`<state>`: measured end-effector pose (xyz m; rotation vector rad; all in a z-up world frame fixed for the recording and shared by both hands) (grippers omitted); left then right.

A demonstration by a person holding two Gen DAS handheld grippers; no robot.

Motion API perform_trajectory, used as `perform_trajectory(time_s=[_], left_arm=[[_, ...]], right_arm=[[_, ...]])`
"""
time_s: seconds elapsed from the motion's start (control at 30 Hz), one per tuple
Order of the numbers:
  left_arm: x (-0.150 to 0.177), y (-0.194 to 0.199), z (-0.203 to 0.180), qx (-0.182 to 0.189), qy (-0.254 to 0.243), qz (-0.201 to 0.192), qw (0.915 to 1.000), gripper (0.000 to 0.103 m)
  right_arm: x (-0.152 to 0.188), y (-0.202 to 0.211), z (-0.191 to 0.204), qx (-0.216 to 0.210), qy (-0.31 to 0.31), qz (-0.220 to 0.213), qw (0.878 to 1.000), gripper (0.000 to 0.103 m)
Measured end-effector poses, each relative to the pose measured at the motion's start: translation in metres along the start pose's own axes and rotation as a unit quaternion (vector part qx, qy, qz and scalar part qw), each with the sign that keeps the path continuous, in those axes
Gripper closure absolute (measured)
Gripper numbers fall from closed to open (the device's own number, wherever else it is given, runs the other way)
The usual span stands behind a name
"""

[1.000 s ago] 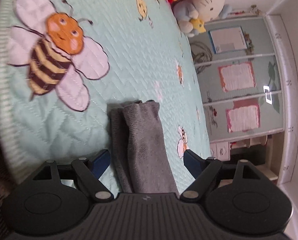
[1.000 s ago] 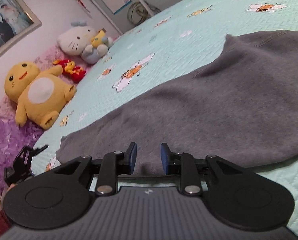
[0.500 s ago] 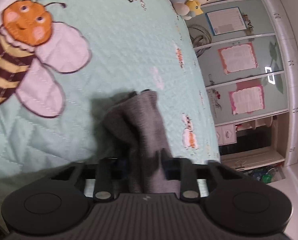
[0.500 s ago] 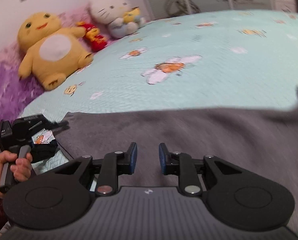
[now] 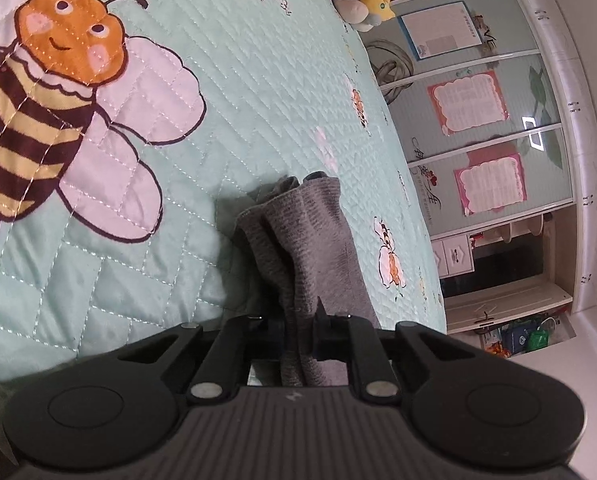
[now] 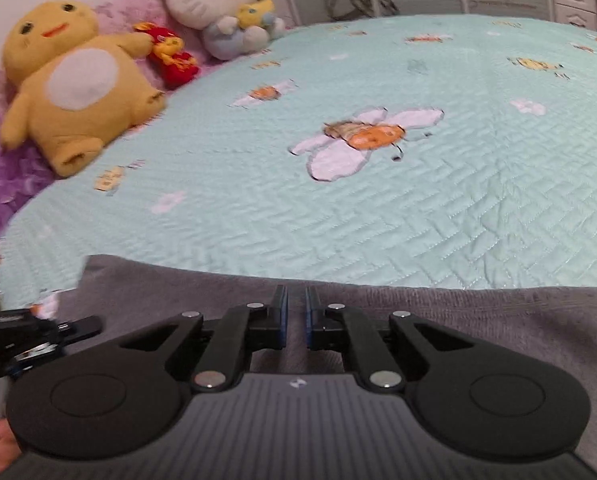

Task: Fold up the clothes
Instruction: 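Grasp the grey sweatshirt end with the left tool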

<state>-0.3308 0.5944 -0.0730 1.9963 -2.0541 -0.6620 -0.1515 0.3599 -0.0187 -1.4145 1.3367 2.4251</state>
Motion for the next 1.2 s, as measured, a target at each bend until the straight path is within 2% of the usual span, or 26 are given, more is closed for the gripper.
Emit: perform_trajectory(time_s=[0.13, 0.27, 0.37, 0.47, 0.53, 0.6, 0.73, 0.8, 0.9, 0.93, 1.07, 1.2], left_arm=[[-0.002, -0.002, 0.0, 0.001, 0.003, 0.005, 1.0, 0.088], [-0.003, -0.001, 0.002, 0.002, 0.014, 0.01, 0.9998, 0.088], [-0.003, -0.001, 0.001, -0.001, 0.018, 0.011, 0.9998, 0.088], [-0.004, -0.002, -0.001, -0.003, 0.022, 0.012, 0.9997, 0.088], [-0.004, -0.002, -0.002, -0.005, 0.025, 0.013, 0.9996, 0.088], [-0.004, -0.002, -0.003, -0.007, 0.027, 0.014, 0.9995, 0.089], [-0.004, 0.0, -0.005, -0.012, 0.031, 0.011, 0.9994, 0.09], [-0.004, 0.001, -0.005, -0.015, 0.034, 0.008, 0.9993, 0.09], [-0.004, 0.002, -0.008, -0.018, 0.042, 0.005, 0.9989, 0.092], [-0.004, 0.003, -0.01, -0.019, 0.043, 0.003, 0.9989, 0.092], [-0.005, 0.008, -0.026, -0.022, 0.023, -0.004, 0.9995, 0.092], [-0.002, 0.011, -0.05, -0.017, -0.002, -0.011, 0.9998, 0.092]], right_arm=[[0.007, -0.018, -0.004, 0.005, 0.007, 0.018, 1.0, 0.1], [0.004, 0.011, 0.007, -0.008, 0.02, 0.004, 1.0, 0.096], [0.022, 0.033, 0.018, -0.014, 0.031, 0.01, 0.999, 0.096], [0.048, 0.024, 0.025, -0.009, 0.057, 0.042, 0.997, 0.097], [0.048, 0.028, 0.028, -0.006, 0.068, 0.035, 0.997, 0.098], [0.046, 0.045, 0.031, -0.013, 0.061, 0.023, 0.998, 0.103], [0.045, 0.077, 0.035, -0.024, 0.048, 0.005, 0.999, 0.103], [0.06, 0.083, 0.033, -0.025, 0.045, 0.019, 0.998, 0.103], [0.088, 0.069, 0.032, -0.04, 0.053, 0.055, 0.996, 0.103], [0.087, 0.07, 0.032, -0.042, 0.052, 0.049, 0.997, 0.103], [0.079, 0.083, 0.038, -0.058, 0.053, 0.022, 0.997, 0.103], [0.089, 0.07, 0.038, -0.071, 0.059, 0.036, 0.995, 0.103]])
Point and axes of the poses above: each gripper's, at about its wrist camera, not at the fingertips, and y roughly against the way its jaws point, z to its left, x to its underside, the point moved 8 cm from there along -y, roughly the way its jaws point, and after that the axes turned 6 degrees about y, right-handed, at the moved point
